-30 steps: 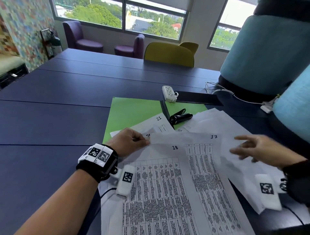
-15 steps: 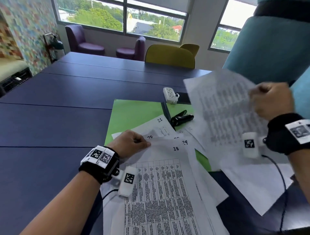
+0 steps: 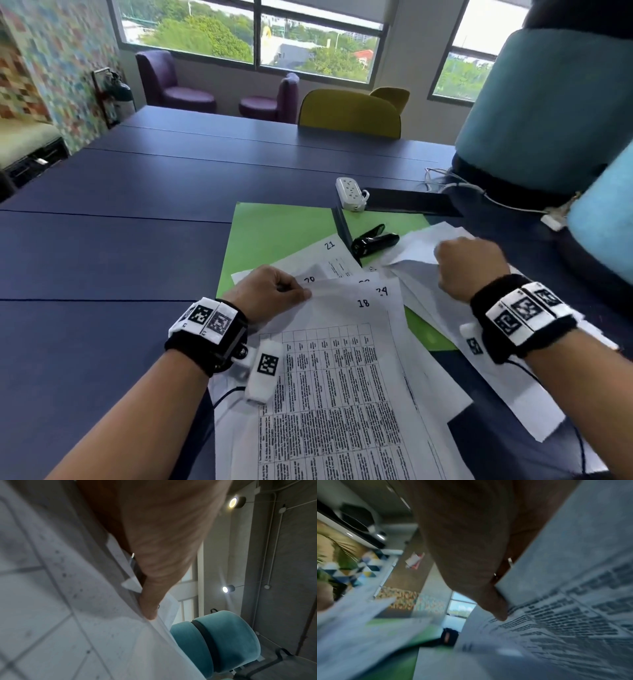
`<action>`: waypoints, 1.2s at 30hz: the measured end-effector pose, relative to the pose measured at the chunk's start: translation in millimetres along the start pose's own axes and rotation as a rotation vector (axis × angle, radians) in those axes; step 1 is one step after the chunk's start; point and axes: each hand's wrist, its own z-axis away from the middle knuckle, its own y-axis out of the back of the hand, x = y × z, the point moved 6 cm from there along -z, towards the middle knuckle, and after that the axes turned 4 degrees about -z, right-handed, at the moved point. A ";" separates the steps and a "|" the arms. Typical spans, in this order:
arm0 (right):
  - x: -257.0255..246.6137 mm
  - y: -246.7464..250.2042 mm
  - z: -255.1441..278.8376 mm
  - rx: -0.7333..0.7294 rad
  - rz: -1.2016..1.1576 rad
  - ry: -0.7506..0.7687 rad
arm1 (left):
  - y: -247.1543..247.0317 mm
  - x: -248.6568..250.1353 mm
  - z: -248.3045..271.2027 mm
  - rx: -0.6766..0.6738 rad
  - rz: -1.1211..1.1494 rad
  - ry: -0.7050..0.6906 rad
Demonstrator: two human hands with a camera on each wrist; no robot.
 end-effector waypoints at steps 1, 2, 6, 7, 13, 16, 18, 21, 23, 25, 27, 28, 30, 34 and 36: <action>-0.8 -18.0 0.3 -0.069 -0.024 -0.008 | -0.7 -1.7 -1.1 -0.006 0.010 0.004; 0.6 -34.1 -0.6 -0.128 -0.075 -0.022 | -1.4 -2.9 -2.3 -0.014 0.019 0.006; 8.6 -67.7 4.1 -0.328 -0.380 -0.052 | -2.5 -5.3 -5.3 -0.014 0.023 0.003; 8.2 -62.1 7.3 -0.270 -0.503 -0.049 | -2.5 -5.7 -5.7 -0.009 0.018 0.002; -22.7 -10.2 61.0 0.117 -1.388 -0.001 | -1.8 -4.1 -3.6 -0.020 0.012 0.004; -51.3 -29.5 68.7 -0.114 -1.309 0.063 | -2.2 -3.3 -2.5 -0.019 0.011 0.005; -60.9 -41.9 67.1 -0.182 -1.227 0.083 | -3.0 -3.5 -2.0 -0.015 0.012 -0.001; -70.8 -45.9 65.5 -0.251 -1.170 0.198 | -4.5 -5.0 -3.7 -0.024 0.029 -0.004; -66.8 -38.7 62.1 -0.163 -1.171 0.180 | -4.9 -6.0 -5.2 -0.020 0.054 0.001; -56.8 -32.2 60.8 -0.039 -1.269 0.088 | -5.1 -6.9 -7.0 -0.009 0.099 0.006; -55.4 -31.8 64.2 -0.125 -1.331 0.088 | -5.3 -6.5 -7.2 -0.011 0.099 0.005; -61.3 -35.2 69.2 -0.276 -1.317 0.142 | -5.4 -6.1 -6.9 -0.017 0.091 0.004; -67.2 -43.8 78.0 -0.459 -1.183 0.231 | -5.8 -6.0 -7.1 -0.022 0.094 -0.004; -34.1 -51.4 66.5 -0.225 -1.206 0.095 | -5.3 -5.4 -8.6 -0.040 0.086 -0.024; -31.6 -55.3 69.6 -0.350 -1.182 0.128 | -4.6 -5.5 -9.0 -0.050 0.068 -0.023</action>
